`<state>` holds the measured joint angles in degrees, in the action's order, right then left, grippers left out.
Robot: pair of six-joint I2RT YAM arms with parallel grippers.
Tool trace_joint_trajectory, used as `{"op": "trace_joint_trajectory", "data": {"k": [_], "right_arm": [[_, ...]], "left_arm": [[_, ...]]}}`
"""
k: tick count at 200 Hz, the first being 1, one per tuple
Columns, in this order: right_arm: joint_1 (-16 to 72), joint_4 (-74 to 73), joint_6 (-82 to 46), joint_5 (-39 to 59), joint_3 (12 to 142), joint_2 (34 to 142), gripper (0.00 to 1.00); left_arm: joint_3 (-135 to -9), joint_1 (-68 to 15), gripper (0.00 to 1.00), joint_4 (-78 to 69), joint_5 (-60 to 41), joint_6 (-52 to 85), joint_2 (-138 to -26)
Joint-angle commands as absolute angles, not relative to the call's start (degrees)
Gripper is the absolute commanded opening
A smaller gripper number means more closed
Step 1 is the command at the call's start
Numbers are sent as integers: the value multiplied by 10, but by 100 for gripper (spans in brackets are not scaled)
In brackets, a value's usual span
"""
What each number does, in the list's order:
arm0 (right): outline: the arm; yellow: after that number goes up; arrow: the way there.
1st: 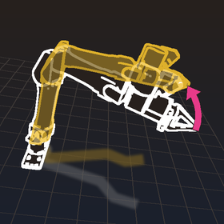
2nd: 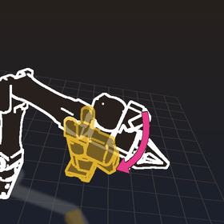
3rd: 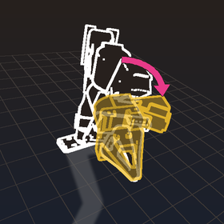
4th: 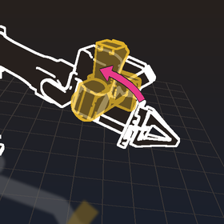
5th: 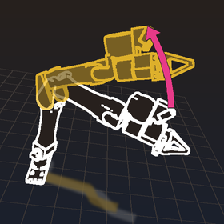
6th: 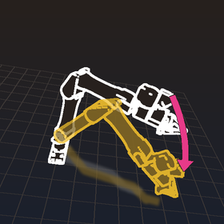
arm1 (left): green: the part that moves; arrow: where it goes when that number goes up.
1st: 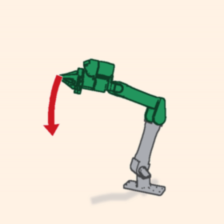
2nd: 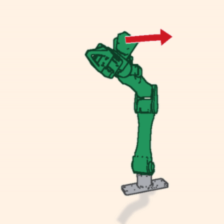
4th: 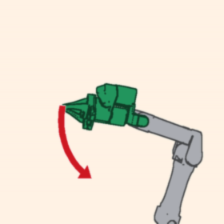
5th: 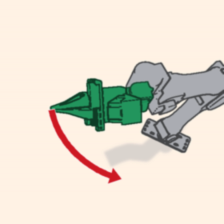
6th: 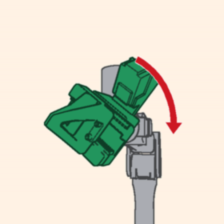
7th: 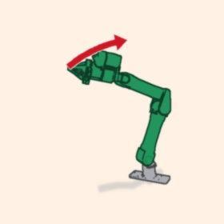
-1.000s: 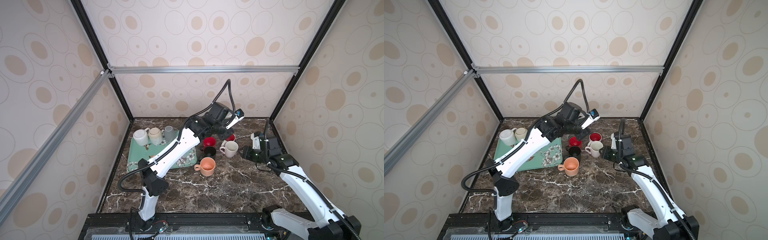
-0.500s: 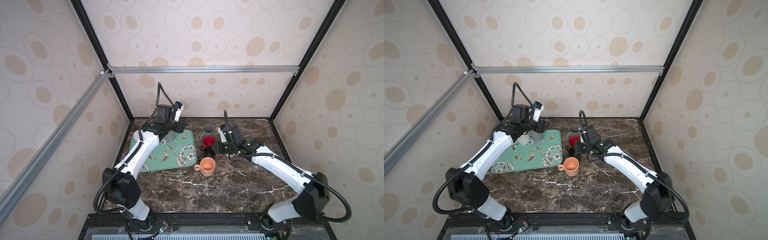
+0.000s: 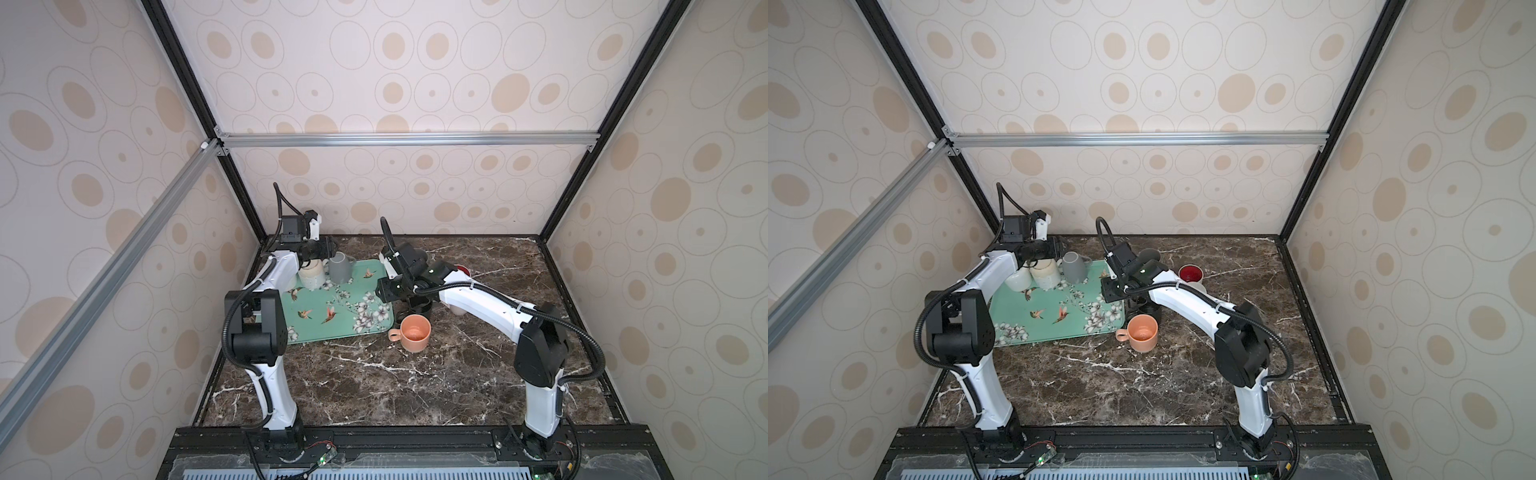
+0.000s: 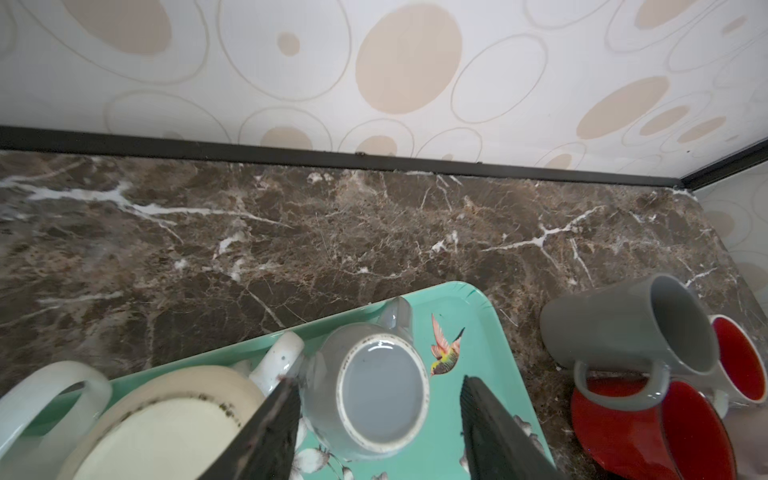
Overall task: Turn the mug right side up
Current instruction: 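Move the left gripper over the grey mug on the tray while the right gripper approaches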
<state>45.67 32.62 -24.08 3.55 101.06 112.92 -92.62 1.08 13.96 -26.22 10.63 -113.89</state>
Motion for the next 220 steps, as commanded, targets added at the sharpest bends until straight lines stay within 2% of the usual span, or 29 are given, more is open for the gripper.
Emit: {"op": "trace_joint_trajectory", "data": {"k": [1, 74, 126, 220], "right_arm": [[461, 358, -231, 48, 1040, 1150, 44], [461, 347, -220, 56, 1060, 1190, 45], [461, 363, -214, 43, 1070, 1191, 45], [461, 354, -216, 33, 1031, 1162, 45]], "left_arm": [[-1007, 10, 62, 145, -304, 114, -1175], [-1132, -4, 60, 215, -346, 113, -1290], [-1097, -19, 59, 234, -377, 91, -1265], [-945, -55, 57, 207, -409, 83, -1163]]}}
